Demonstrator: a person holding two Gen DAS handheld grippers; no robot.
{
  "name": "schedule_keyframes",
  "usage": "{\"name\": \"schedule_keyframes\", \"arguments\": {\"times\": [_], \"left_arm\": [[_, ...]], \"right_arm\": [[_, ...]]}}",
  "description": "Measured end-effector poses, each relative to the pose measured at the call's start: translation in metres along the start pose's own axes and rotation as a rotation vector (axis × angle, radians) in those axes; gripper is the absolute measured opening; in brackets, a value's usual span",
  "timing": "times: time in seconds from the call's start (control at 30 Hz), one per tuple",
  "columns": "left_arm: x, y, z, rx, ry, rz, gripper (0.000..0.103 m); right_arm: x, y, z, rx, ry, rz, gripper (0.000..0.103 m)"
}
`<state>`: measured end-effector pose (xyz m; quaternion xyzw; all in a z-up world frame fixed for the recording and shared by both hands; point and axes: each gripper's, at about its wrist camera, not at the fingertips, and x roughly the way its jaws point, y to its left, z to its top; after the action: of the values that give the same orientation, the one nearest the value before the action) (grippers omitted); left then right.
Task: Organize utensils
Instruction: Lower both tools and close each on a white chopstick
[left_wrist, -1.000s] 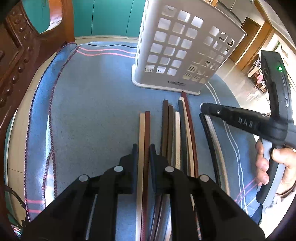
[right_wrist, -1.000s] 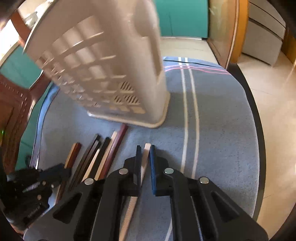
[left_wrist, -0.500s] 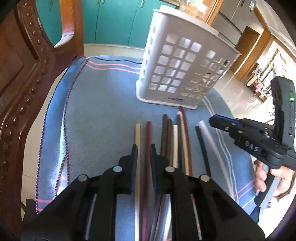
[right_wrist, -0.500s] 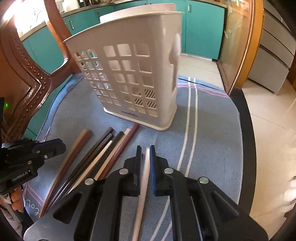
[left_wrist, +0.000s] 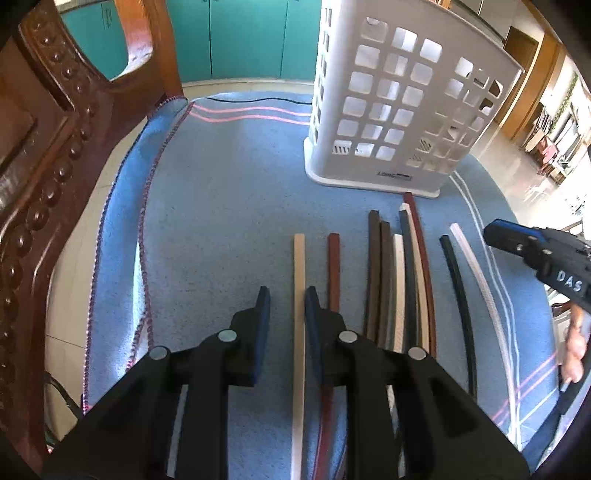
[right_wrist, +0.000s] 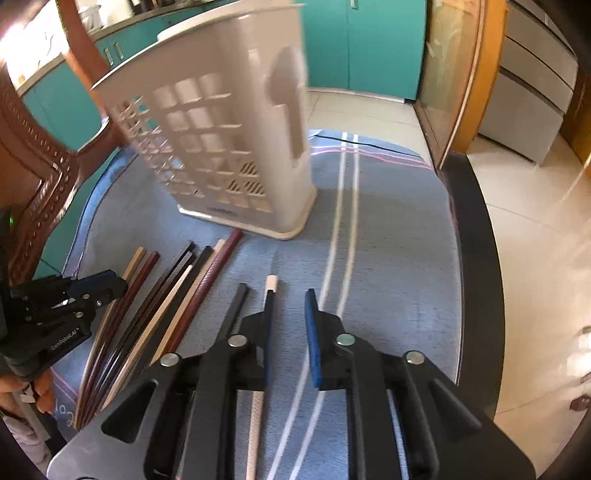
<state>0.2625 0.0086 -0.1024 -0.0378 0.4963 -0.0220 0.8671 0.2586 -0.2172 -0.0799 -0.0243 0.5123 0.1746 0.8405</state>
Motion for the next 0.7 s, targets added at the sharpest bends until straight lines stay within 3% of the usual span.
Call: {"name": "schedule_keyframes", "arguments": {"times": [0.07, 0.13, 0.17, 0.33, 0.5, 0.6, 0.7], "left_arm": [[0.0, -0.004, 0.001, 0.013, -0.005, 0.02, 0.021], [0.002, -0.005, 0.001, 0.017, -0.008, 0.032, 0.021], [0.002, -0.007, 0.002, 0.02, -0.009, 0.035, 0.021], [0.005, -0.009, 0.004, 0.02, -0.014, 0.044, 0.021], [0.008, -0.02, 0.005, 0.054, -0.026, 0.087, 0.022], [0.01, -0.024, 0.008, 0.058, -0.028, 0.097, 0.022], [0.01, -0.026, 0.008, 0.073, -0.034, 0.112, 0.022]], "right_arm": [[0.003, 0.003, -0.002, -0.019, 0.011, 0.004, 0.023], [0.006, 0.012, -0.005, -0.047, 0.026, -0.015, 0.037], [0.008, 0.016, -0.007, -0.062, 0.034, -0.031, 0.038], [0.021, 0.024, -0.012, -0.085, 0.074, -0.108, 0.039], [0.023, 0.027, -0.012, -0.086, 0.071, -0.113, 0.038], [0.023, 0.032, -0.011, -0.092, 0.068, -0.101, 0.029], [0.022, 0.034, -0.013, -0.089, 0.066, -0.101, 0.028]]}}
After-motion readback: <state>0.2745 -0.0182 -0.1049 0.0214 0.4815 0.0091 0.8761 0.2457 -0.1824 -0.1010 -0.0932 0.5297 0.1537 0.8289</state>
